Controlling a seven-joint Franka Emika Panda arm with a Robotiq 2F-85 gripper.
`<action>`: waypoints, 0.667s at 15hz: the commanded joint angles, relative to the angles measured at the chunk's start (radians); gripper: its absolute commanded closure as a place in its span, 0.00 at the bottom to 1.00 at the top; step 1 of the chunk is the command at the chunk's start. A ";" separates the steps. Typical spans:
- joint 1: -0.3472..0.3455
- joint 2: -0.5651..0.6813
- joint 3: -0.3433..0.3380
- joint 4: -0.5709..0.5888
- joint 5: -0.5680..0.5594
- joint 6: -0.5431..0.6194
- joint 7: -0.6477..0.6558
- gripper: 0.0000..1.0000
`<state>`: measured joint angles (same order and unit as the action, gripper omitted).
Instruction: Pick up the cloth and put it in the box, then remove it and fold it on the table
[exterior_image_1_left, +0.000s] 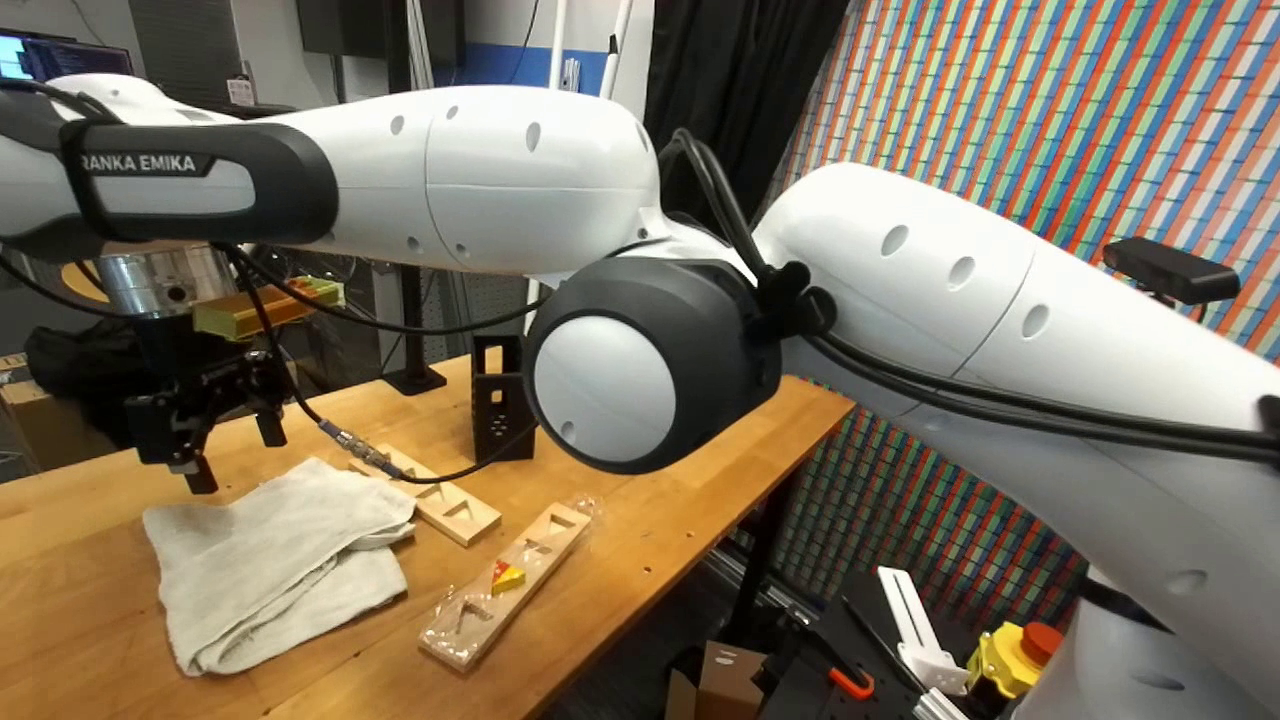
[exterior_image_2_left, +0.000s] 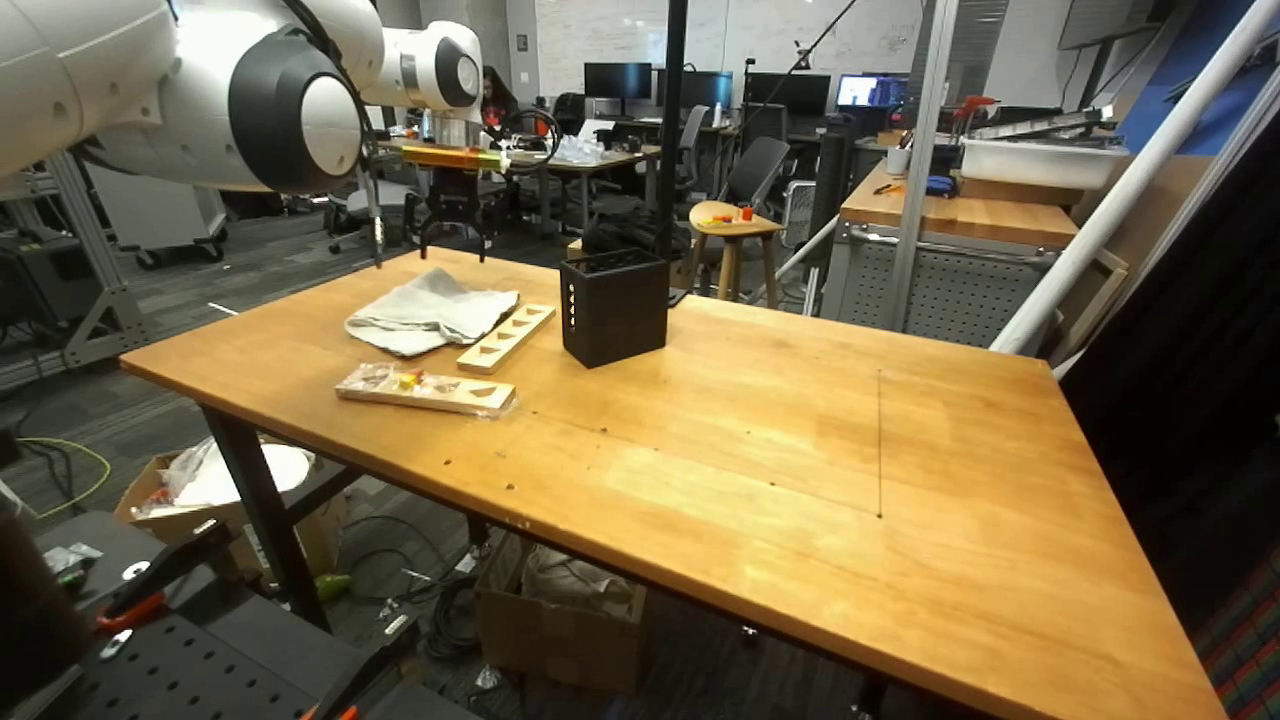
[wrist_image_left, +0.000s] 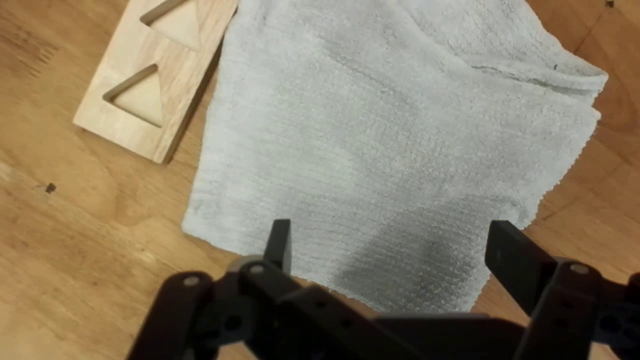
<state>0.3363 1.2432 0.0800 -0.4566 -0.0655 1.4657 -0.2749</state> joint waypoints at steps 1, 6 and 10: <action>0.022 0.019 -0.030 0.022 -0.036 -0.023 0.017 0.00; 0.029 0.067 -0.026 0.031 -0.039 0.004 0.036 0.00; 0.044 0.102 -0.030 0.031 -0.043 0.015 0.057 0.00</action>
<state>0.3609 1.3142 0.0651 -0.4568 -0.0977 1.4711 -0.2453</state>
